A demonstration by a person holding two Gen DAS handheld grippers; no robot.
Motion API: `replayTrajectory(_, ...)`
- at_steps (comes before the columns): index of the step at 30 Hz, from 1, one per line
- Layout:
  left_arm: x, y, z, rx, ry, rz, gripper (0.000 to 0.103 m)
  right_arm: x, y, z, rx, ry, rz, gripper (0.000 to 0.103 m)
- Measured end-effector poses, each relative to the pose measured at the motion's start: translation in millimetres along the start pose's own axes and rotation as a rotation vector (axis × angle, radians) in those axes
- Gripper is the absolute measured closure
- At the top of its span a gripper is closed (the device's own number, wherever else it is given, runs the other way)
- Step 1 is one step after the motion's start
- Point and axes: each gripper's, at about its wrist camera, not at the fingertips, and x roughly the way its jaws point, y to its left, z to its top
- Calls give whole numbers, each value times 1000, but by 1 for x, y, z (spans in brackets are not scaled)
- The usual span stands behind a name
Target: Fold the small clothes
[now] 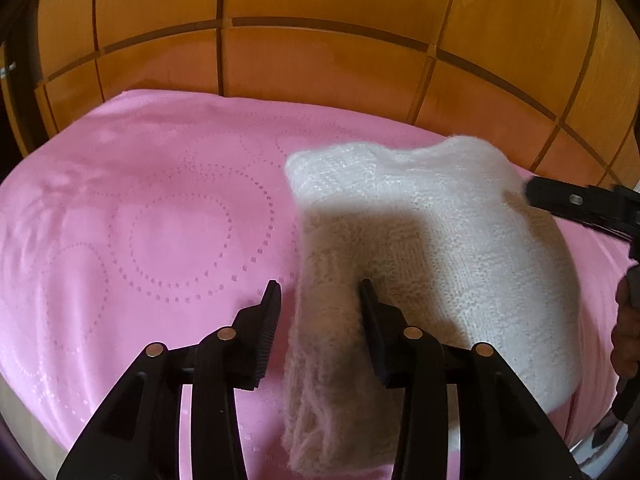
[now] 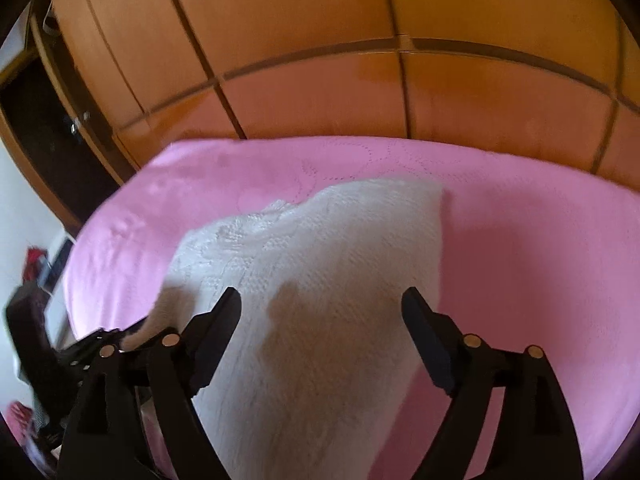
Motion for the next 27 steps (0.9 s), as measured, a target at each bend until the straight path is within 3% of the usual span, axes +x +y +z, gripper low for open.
replayTrajectory(1, 0, 1, 0, 2, -5, 11, 54, -1, -4, -3, 24, 0, 18, 16)
replayTrajectory(9, 2, 9, -3, 21, -26, -50, 54, -2, -45, -30, 197, 55, 138, 14)
replayTrajectory(12, 7, 21, -4, -19, -12, -132, 53, 4, -54, -37, 254, 67, 237, 14)
replayTrajectory(16, 17, 41, -1, -77, 25, -227, 39, 23, -54, -38, 281, 96, 304, 13)
replayTrajectory(18, 27, 52, -1, -133, 64, -301, 39, 32, -54, -38, 285, 109, 320, 13)
replayTrajectory(21, 36, 62, -4, -212, 93, -401, 47, 49, -49, -39, 294, 148, 360, 16)
replayTrajectory(23, 38, 62, -6, -218, 89, -445, 57, 55, -46, -38, 289, 146, 364, 23)
replayTrajectory(24, 38, 61, -6, -219, 88, -468, 69, 56, -44, -36, 288, 147, 364, 28)
replayTrajectory(27, 35, 57, -7, -208, 76, -523, 77, 44, -39, -33, 262, 132, 338, 46)
